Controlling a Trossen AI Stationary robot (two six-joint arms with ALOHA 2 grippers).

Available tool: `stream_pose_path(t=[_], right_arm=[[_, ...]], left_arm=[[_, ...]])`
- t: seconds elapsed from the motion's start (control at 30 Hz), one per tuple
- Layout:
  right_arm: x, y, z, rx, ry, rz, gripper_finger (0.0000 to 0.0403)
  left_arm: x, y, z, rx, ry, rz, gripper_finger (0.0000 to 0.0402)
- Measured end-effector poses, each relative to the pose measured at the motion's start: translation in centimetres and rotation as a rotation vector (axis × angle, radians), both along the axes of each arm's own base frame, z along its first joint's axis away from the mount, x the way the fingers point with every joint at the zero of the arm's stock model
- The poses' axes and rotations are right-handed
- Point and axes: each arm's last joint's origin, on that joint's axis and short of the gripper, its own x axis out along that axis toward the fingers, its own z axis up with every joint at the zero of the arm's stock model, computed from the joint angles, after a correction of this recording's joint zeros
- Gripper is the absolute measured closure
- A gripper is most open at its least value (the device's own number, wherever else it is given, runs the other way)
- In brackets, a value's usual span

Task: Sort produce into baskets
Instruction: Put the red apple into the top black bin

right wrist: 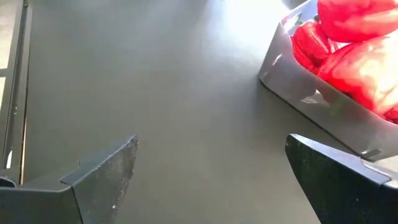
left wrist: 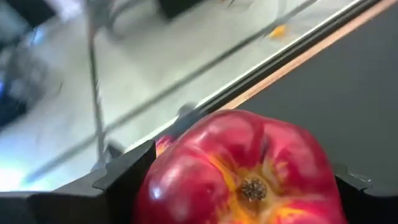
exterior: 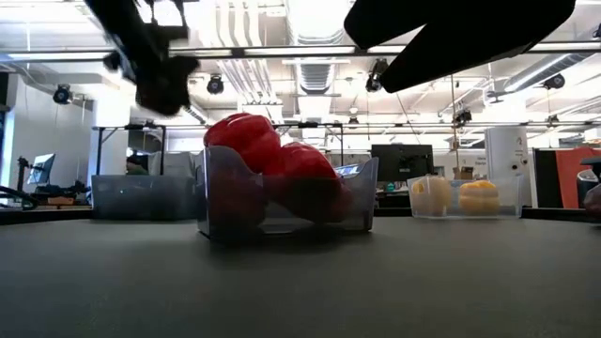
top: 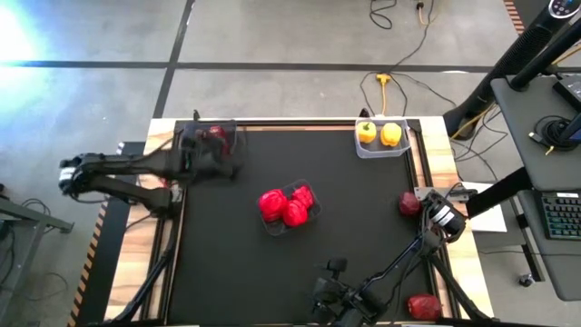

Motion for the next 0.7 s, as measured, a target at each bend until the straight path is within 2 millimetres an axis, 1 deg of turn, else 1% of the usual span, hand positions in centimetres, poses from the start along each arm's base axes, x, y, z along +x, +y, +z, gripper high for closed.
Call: stream_pose_path(t=[0.07,0.17,0.23,0.3,0.43,0.53,0.63,0.7], right_arm=[[0.0,0.0,0.0,-0.002,0.001,-0.001,0.0003],[0.0,-0.1,-0.2,-0.005,0.004,-0.001,0.0003],[-0.1,-0.1,-0.3,-0.01,0.009,-0.001,0.0003],[-0.1,-0.2,-0.4,-0.01,0.01,-0.001,0.0003],[-0.2,-0.2,-0.6,-0.013,0.014,-0.002,0.0003],[-0.3,-0.3,-0.7,-0.007,0.014,-0.009,0.0003],[-0.4,-0.4,-0.9,-0.003,0.015,-0.016,0.0003],[-0.5,-0.5,-1.1,-0.002,0.017,-0.021,0.0003]], left_arm=[[-0.3,2.7,-1.2,-0.049,0.02,0.082,0.0098],[-1.3,6.1,-3.1,-0.114,0.002,0.18,0.0092],[-1.9,7.9,-4.1,-0.146,-0.048,0.235,0.0076],[-2.6,9.3,-5.2,-0.157,-0.083,0.287,0.0057],[-3.2,10.7,-6.8,-0.135,-0.129,0.351,0.0039],[-3.1,11.0,-7.6,-0.124,-0.148,0.355,0.0037],[-3.0,11.1,-7.8,-0.13,-0.133,0.351,0.0036],[-2.9,11.2,-7.5,-0.129,-0.123,0.345,0.0036]])
